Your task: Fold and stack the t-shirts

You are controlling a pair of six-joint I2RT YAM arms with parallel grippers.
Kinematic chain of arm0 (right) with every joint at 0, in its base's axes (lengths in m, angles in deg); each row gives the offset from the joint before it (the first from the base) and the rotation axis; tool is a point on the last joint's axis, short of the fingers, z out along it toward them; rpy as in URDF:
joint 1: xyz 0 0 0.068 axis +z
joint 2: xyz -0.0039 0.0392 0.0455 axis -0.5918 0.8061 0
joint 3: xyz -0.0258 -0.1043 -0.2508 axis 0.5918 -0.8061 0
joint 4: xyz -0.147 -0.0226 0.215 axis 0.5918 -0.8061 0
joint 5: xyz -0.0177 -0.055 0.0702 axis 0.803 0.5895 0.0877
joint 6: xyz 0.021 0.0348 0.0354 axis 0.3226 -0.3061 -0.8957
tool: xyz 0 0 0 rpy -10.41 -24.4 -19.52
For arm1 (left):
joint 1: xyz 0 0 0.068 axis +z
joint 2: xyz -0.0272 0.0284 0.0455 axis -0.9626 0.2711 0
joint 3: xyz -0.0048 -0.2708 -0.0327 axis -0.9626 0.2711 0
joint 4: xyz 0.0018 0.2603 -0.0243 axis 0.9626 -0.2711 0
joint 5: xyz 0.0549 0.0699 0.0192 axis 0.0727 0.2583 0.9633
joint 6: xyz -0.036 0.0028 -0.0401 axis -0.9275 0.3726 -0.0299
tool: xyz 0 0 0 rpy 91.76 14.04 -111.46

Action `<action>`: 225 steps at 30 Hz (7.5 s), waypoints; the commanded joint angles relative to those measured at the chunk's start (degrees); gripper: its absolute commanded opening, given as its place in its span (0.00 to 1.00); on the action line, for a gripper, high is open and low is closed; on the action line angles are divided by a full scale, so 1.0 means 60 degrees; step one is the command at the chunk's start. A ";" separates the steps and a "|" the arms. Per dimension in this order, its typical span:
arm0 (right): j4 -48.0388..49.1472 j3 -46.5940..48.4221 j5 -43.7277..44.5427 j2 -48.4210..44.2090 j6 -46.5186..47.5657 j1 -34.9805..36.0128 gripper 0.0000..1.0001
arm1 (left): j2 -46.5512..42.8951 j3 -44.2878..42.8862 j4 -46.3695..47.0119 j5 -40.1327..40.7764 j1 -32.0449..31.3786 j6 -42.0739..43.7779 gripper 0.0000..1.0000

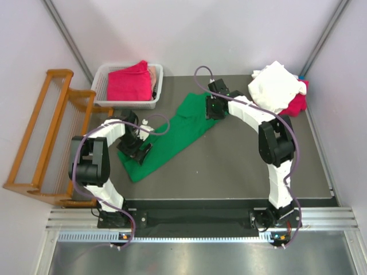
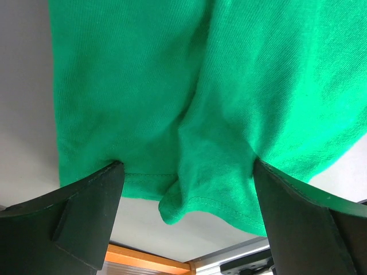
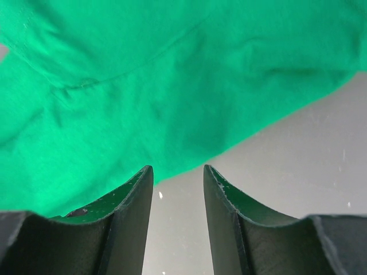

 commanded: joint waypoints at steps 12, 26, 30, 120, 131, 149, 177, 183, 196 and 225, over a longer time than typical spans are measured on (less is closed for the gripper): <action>-0.0281 0.1977 -0.0879 0.2355 -0.0334 -0.0307 0.40 | -0.0025 0.0080 -0.0187 -0.0429 -0.0221 0.0198 0.99; -0.1395 0.2723 -0.0306 0.2501 -0.0481 -0.1581 0.40 | 0.0150 -0.0227 -0.0495 -0.0561 -0.2754 -0.0709 0.99; -0.1394 0.3104 -0.0409 0.2895 -0.0466 -0.1830 0.40 | 0.0253 -0.0462 -0.0627 -0.0766 -0.3194 -0.0827 0.99; -0.2230 -0.5435 0.0807 -0.6581 -0.0656 0.3047 0.52 | 0.0020 -0.0315 -0.1066 -0.1469 -0.0295 -0.0768 0.99; -0.1819 -0.5743 0.0953 -0.6068 -0.0466 0.3018 0.44 | -0.0493 0.0035 -0.1375 -0.0768 -0.1991 -0.1090 0.99; -0.1614 -0.6402 0.0953 -0.6405 -0.0480 0.2608 0.35 | -0.0231 0.0343 -0.1155 -0.0473 -0.3005 -0.1281 0.99; -0.1424 -0.6226 0.0675 -0.6082 -0.0510 0.2593 0.31 | -0.0625 0.0240 -0.1023 -0.2027 -0.0573 -0.0798 0.99; -0.1439 -0.6299 0.0777 -0.6126 -0.0554 0.2593 0.27 | -0.0713 0.0534 -0.0671 -0.1632 -0.0573 -0.0783 0.99; -0.1511 -0.6168 0.0792 -0.6141 -0.0568 0.2593 0.23 | -0.1181 0.0519 0.0384 0.0229 -0.0690 -0.1823 0.99; -0.1585 -0.5846 0.1099 -0.6112 -0.0568 0.2593 0.22 | -0.0744 0.0959 0.0061 -0.0634 -0.0661 -0.1896 0.52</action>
